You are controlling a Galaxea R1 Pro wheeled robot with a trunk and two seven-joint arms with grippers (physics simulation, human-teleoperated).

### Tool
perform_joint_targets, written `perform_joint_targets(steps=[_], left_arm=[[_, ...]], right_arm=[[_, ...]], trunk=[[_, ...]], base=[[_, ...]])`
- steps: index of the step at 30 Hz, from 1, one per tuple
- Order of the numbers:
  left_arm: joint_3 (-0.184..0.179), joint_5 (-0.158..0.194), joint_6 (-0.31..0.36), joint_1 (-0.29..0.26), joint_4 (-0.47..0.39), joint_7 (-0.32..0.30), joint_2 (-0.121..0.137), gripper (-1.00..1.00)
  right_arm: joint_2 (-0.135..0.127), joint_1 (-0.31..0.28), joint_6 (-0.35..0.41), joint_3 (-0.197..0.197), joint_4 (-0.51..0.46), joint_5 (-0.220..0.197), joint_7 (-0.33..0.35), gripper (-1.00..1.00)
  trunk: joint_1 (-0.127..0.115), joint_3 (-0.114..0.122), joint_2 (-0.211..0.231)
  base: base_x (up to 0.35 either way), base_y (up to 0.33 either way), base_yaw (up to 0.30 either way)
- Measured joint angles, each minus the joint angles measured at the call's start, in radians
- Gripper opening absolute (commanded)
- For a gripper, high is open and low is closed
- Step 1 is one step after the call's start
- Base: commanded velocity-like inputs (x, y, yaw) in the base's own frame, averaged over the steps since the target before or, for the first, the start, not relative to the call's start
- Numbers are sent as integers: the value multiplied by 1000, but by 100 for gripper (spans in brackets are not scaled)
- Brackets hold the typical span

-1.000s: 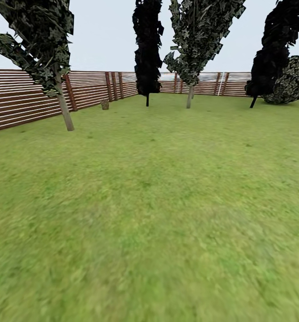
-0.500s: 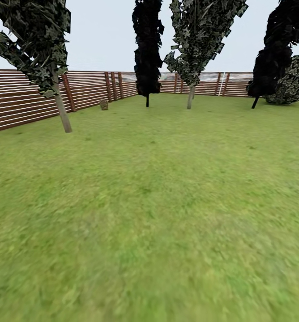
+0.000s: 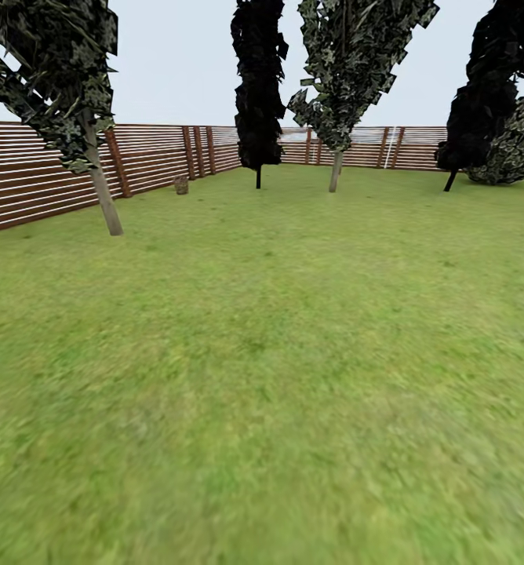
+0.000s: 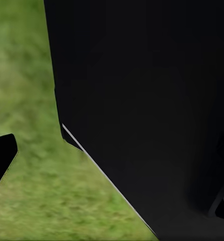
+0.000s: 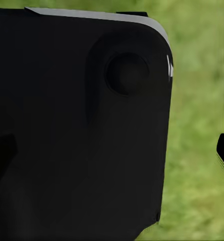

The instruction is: Take the three Easter eggs out of the wicker basket on the lawn in the garden, then place them on the lawn next to a single tree (choose any tree) so that all three eggs are next to the same tree and none are left in the basket.

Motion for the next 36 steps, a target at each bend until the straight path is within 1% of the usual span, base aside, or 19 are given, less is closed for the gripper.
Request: perform_joint_targets(steps=[9, 19, 25, 36], left_arm=[[0, 0, 0, 0, 0, 0, 0, 100], [0, 1, 0, 0, 0, 1, 0, 100], [0, 1, 0, 0, 0, 0, 0, 100], [0, 1, 0, 0, 0, 0, 0, 100]], right_arm=[[2, 0, -1, -1, 0, 1, -1, 100], [1, 0, -2, -3, 0, -2, -5, 100], [-2, 0, -2, -3, 0, -3, -6, 100], [2, 0, -2, -3, 0, -5, -6, 100]], trunk=[[0, 0, 0], [0, 5, 0], [0, 5, 0], [0, 5, 0]], base=[[341, 0, 4], [341, 0, 104], [340, 0, 11], [340, 0, 0]])
